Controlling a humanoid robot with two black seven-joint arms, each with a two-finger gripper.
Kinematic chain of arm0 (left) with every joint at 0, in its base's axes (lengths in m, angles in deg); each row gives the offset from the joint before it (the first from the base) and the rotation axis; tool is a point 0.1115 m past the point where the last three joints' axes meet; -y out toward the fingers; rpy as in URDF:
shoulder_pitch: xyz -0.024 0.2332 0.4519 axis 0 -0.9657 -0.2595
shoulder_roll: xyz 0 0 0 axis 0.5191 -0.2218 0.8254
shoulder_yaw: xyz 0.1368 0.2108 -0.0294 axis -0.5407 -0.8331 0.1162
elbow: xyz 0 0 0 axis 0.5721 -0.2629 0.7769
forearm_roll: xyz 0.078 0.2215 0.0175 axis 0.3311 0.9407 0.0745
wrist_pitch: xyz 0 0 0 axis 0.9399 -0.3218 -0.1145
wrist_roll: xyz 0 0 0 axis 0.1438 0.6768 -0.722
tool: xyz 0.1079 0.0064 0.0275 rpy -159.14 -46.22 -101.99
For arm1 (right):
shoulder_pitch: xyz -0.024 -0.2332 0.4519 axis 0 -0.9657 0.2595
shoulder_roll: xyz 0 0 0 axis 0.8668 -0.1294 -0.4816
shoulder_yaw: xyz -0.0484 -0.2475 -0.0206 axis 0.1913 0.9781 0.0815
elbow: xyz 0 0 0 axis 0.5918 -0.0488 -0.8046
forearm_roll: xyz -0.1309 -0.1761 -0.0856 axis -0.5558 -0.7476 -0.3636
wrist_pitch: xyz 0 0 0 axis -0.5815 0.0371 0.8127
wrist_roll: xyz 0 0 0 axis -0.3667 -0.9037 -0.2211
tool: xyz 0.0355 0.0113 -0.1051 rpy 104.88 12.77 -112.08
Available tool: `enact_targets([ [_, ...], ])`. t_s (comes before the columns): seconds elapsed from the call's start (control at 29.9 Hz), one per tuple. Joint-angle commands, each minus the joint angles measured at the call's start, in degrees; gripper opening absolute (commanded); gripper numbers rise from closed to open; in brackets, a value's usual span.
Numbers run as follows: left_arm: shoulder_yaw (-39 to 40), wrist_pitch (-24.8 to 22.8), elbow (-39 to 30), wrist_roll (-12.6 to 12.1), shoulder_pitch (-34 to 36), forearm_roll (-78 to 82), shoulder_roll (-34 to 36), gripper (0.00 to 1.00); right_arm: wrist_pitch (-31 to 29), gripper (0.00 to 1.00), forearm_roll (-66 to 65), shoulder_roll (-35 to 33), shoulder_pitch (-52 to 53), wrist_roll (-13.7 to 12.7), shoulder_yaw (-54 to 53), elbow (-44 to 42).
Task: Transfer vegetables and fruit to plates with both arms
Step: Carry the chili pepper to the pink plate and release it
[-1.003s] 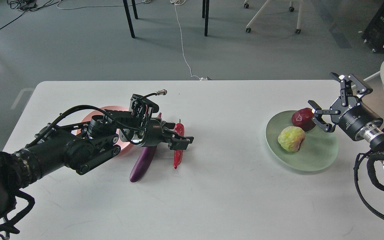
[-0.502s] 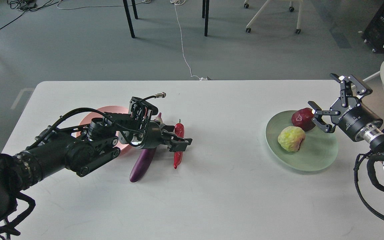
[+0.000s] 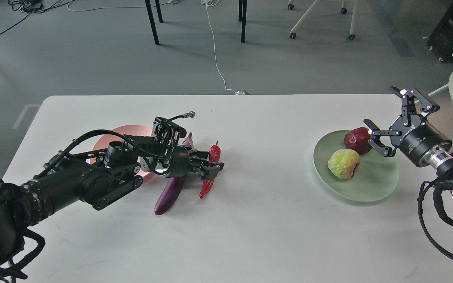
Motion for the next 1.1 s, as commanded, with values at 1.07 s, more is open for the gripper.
enact_targets([
  [1.07, 0.09, -1.51, -13.02, 3.64, 5.01, -7.91, 21.16, 0.15, 0.0, 0.97, 0.02, -0.35, -0.37, 0.0, -0.4, 0.18],
])
